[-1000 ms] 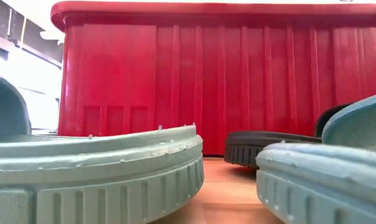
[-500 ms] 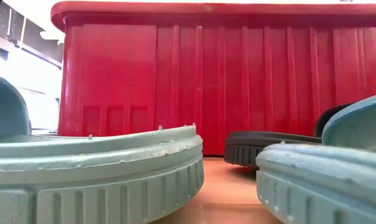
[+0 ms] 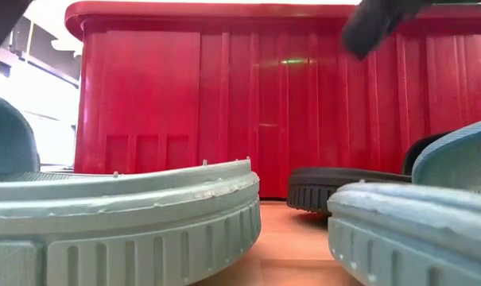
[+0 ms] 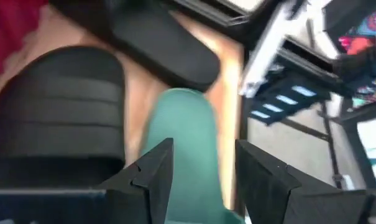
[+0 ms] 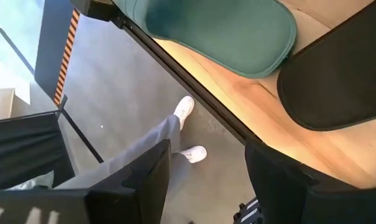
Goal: Pick and place slides into bin
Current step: Put the black slide into the red bin
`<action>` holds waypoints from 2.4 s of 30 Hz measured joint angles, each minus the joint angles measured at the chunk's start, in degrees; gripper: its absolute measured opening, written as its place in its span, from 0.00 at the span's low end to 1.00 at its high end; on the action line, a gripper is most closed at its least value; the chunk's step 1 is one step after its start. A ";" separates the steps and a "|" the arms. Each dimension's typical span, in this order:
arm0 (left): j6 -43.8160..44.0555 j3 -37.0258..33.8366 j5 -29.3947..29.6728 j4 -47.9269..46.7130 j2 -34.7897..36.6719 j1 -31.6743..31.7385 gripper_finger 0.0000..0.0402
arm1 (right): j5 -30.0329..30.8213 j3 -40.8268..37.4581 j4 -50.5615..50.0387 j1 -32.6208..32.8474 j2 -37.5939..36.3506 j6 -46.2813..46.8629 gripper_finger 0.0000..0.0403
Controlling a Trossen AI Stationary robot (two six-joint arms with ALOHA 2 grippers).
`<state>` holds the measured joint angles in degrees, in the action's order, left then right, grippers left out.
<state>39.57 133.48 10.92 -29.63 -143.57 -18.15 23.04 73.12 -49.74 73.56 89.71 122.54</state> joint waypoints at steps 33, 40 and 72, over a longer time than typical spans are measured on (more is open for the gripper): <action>-11.85 0.01 6.08 -8.70 12.12 -4.57 0.38 | 11.92 -16.96 9.60 -9.14 2.01 -2.58 0.49; -18.76 -0.09 11.43 -8.71 18.28 -7.61 0.38 | 10.69 -27.03 24.12 -13.47 1.94 -6.03 0.49; -14.20 0.06 31.22 -57.18 33.77 -7.62 0.38 | 17.24 -30.91 57.11 -29.28 2.01 -26.71 0.30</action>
<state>25.37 133.53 42.14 -86.82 -109.79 -25.78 40.29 42.22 7.37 44.28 91.72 95.83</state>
